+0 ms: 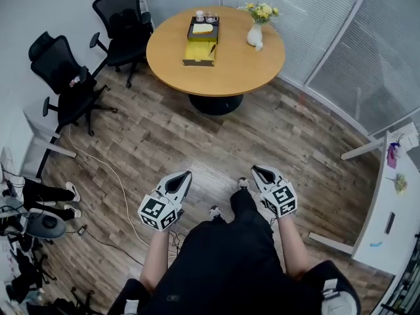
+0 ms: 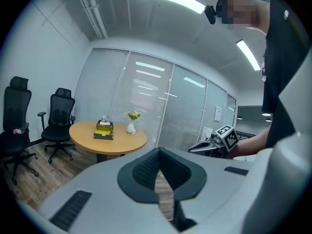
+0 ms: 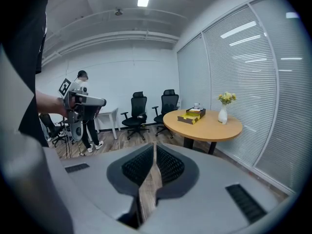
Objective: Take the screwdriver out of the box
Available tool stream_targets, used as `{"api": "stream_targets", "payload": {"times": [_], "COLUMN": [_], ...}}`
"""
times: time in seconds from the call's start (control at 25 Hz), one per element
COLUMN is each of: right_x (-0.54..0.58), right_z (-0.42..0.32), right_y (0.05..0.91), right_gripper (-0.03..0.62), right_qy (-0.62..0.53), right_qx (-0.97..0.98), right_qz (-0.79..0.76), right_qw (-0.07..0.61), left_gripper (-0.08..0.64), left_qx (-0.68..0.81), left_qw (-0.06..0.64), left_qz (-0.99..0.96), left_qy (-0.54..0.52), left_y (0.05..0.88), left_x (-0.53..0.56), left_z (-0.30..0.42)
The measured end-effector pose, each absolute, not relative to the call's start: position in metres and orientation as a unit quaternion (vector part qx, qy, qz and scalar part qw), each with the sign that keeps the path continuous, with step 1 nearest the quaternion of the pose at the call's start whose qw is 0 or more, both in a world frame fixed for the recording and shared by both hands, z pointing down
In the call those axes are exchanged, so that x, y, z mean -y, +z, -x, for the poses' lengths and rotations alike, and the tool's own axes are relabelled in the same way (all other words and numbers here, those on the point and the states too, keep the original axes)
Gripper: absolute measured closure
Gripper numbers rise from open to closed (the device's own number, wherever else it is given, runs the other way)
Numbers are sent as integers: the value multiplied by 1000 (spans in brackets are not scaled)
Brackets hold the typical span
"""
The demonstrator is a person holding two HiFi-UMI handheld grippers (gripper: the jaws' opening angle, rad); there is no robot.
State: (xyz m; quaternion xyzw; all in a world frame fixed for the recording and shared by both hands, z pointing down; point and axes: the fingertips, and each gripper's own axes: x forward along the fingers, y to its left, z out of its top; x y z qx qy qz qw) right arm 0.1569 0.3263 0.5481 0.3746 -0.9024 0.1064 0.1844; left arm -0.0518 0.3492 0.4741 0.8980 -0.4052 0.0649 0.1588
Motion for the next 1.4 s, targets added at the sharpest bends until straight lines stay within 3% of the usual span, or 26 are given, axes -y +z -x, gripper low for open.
{"api": "stream_targets", "payload": {"times": [0.84, 1.4], "right_x": [-138, -75], "right_z": [-175, -202], "right_y": [546, 558], "right_gripper": [577, 577], "right_qy": [87, 88], "right_qx": [938, 954], "right_qz": [-282, -225], "right_qw": [182, 180], "left_gripper": [554, 554], "left_qx": [468, 523], "left_qw": [152, 160], "left_qz": [-868, -835], "left_qy": [70, 68], "left_y": [460, 464], "left_x": [-201, -160], "left_z": [-1, -37]}}
